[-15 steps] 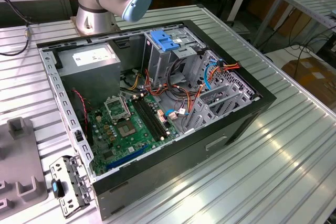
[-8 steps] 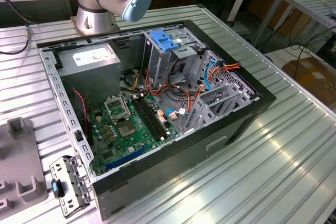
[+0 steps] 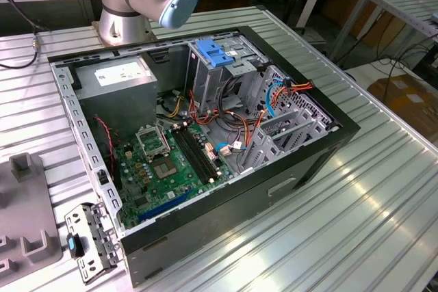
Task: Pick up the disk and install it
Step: 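Pick up the disk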
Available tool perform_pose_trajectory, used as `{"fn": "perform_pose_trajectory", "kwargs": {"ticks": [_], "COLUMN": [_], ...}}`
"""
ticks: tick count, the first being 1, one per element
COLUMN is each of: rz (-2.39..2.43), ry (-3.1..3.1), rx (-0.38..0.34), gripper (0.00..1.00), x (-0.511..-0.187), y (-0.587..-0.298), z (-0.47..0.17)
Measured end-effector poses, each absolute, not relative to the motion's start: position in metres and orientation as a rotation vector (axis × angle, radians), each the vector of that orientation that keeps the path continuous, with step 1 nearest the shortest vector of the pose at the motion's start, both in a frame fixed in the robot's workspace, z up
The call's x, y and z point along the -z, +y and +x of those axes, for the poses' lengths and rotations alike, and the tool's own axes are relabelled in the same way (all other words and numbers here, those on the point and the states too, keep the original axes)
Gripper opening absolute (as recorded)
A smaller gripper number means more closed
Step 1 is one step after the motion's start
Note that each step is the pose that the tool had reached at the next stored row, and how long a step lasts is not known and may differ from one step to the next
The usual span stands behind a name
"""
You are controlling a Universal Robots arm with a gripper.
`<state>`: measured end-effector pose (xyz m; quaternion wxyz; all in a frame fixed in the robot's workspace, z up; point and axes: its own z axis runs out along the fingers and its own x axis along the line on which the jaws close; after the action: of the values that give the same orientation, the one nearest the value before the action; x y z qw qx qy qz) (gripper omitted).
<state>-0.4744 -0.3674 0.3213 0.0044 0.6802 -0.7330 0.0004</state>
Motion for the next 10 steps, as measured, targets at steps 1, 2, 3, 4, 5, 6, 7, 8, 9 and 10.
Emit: {"fn": "perform_pose_trajectory", "kwargs": {"ticks": [1,2,3,4,5,6,7,8,9,10], "rz": [2.131,2.131,2.131,2.131,2.131,2.131,2.131,2.131,2.131,2.131], "ry": [-2.296,-2.296,-2.296,-2.296,-2.296,-2.296,-2.296,-2.296,-2.296,-2.296], "rx": [-0.001,-0.001,-0.001,-0.001,-0.001,-0.001,-0.001,-0.001,-0.001,-0.001], "gripper": [0.37,0.37,0.37,0.37,0.37,0.37,0.37,0.37,0.37,0.37], "x": [-0.324,-0.325,-0.326,-0.328,-0.329,-0.331,-0.333,-0.334,-0.335,-0.337], "y": [-0.367,-0.367,-0.367,-0.367,-0.367,-0.367,-0.367,-0.367,-0.367,-0.367], "z": [-0.474,-0.474,-0.474,-0.474,-0.474,-0.474,-0.474,-0.474,-0.474,-0.474]}}
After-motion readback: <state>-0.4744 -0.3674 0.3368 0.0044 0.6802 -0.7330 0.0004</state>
